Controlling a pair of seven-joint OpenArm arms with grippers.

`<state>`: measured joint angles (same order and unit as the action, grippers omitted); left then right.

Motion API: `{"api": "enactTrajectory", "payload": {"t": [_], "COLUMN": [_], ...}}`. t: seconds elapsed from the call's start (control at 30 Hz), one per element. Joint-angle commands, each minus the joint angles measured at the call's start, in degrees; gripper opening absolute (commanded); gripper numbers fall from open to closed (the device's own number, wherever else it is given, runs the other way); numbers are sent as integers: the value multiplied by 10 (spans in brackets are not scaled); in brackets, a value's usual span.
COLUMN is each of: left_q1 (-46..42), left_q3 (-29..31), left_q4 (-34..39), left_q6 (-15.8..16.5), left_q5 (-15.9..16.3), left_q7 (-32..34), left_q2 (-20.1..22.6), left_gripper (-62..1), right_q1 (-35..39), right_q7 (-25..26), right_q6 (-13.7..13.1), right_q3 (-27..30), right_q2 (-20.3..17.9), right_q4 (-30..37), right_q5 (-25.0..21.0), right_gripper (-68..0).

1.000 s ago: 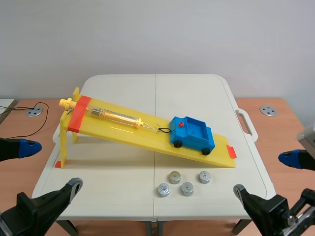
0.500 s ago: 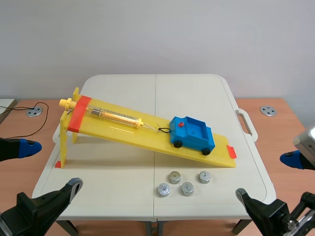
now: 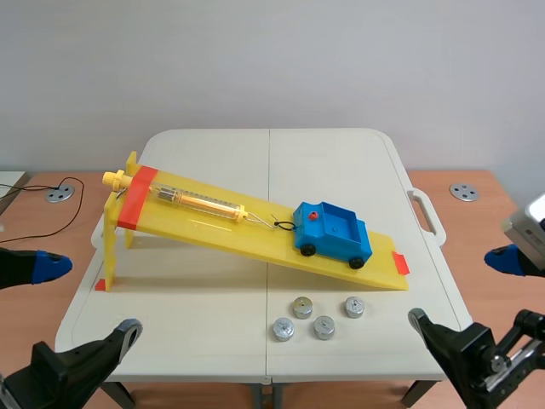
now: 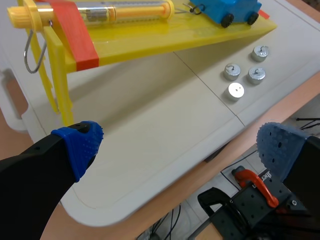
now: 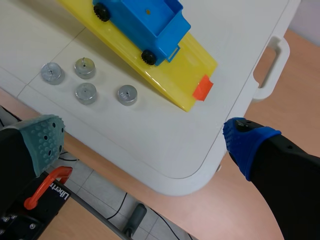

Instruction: Place the four metal weights on the blue cart on the ramp.

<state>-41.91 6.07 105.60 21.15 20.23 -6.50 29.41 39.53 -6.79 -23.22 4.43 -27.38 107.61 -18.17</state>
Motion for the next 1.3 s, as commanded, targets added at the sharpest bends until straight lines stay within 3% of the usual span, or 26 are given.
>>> {"api": "enactTrajectory", "payload": {"t": [0.0, 0.13, 0.33, 0.57, 0.73, 0.93, 1.13, 1.27], "left_q1": [-3, 11, 23, 31, 31, 31, 31, 31], "left_q3": [9, 9, 9, 9, 9, 8, 8, 8], "left_q4": [40, 40, 40, 40, 39, 38, 38, 38], "left_q6": [16, 16, 16, 15, 15, 15, 15, 15], "left_q5": [42, 41, 40, 30, 12, 9, 10, 10], "left_q7": [49, 23, 8, -9, -11, -21, -28, -28], "left_q2": [-13, -32, -53, -63, -71, -77, -76, -76], "left_gripper": [14, 14, -260, -433, -563, -573, -573, -573], "right_q1": [-26, -41, -68, -108, -130, -162, -199, -221], "right_q7": [39, 27, -11, -19, -17, -4, -4, -3], "right_q6": [7, 0, -4, -3, -3, -3, -4, -4], "right_q3": [23, 16, -25, -79, -122, -171, -205, -218], "right_q2": [-9, 15, 40, 78, 91, 107, 132, 155], "right_q4": [25, 25, 24, -5, -38, -70, -107, -134], "right_q5": [-15, -17, -14, 23, 56, 91, 116, 116], "right_gripper": [-16, -16, -16, -17, -74, -86, -280, -314]}}
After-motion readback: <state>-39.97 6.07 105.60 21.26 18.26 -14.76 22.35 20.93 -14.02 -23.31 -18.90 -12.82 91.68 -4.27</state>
